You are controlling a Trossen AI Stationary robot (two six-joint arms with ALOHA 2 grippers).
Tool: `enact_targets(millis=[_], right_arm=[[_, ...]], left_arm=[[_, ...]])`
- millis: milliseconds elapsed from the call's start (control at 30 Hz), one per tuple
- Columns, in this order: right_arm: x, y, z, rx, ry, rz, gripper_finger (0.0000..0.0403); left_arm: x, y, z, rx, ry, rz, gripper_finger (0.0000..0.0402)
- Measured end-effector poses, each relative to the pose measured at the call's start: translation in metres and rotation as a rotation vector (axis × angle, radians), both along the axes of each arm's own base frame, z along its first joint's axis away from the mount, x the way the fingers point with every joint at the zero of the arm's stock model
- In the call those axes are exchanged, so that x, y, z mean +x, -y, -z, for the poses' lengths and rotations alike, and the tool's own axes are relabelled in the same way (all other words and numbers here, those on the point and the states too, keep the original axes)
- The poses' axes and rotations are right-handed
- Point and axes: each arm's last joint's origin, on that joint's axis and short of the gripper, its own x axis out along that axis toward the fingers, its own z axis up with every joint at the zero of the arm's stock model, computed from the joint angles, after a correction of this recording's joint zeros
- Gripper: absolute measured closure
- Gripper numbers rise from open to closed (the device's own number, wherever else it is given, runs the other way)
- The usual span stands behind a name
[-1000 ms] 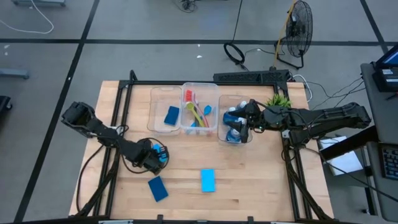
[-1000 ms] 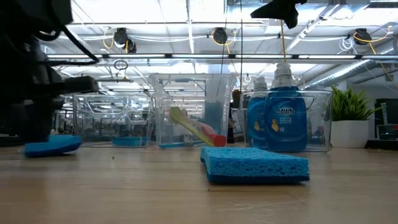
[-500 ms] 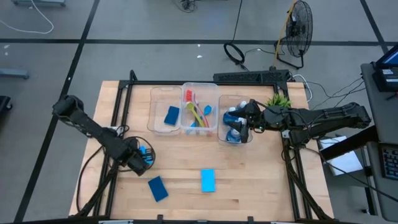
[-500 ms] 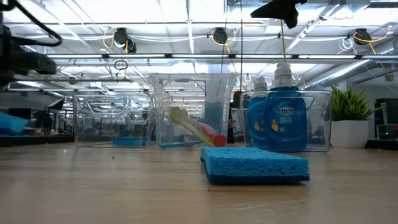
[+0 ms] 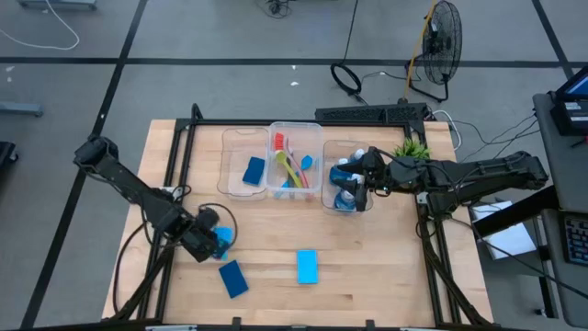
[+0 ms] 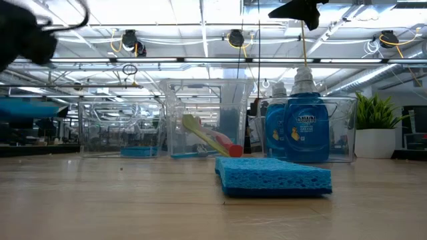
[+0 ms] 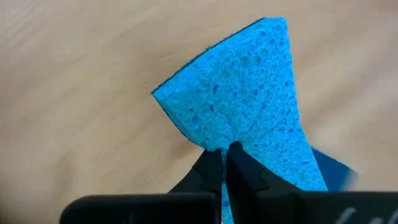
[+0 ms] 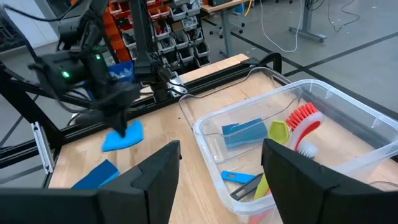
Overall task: Pick & Place Kitchen Sink Supplies
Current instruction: Put the light blue sponge into the left transparent bin
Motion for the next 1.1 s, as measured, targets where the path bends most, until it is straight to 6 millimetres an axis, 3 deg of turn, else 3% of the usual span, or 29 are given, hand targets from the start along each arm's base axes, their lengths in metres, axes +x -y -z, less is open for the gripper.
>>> enact_targets(millis=[133, 367, 733, 933, 1100], right_arm=[[0.000, 0.000, 0.000, 0.000, 0.000, 0.000, 0.0190], [0.000, 0.000, 0.000, 0.000, 0.000, 0.000, 0.0190], [0.000, 0.000, 0.000, 0.000, 0.000, 0.000, 0.0190], [0.000, 0.000, 0.000, 0.000, 0.000, 0.000, 0.0190], [0.000, 0.000, 0.000, 0.000, 0.000, 0.000, 0.0190]], left_arm=[[0.014, 0.008, -0.012, 0.057, 0.259, 0.285, 0.0398], [0.034, 0.018, -0.031, 0.233, 0.604, 0.521, 0.0398], [0.061, 0.024, -0.086, 0.546, 1.200, 0.627, 0.0398], [0.060, 0.025, -0.117, 0.745, 1.504, 0.682, 0.0398], [0.055, 0.025, -0.132, 0.806, 1.696, 0.711, 0.0398]])
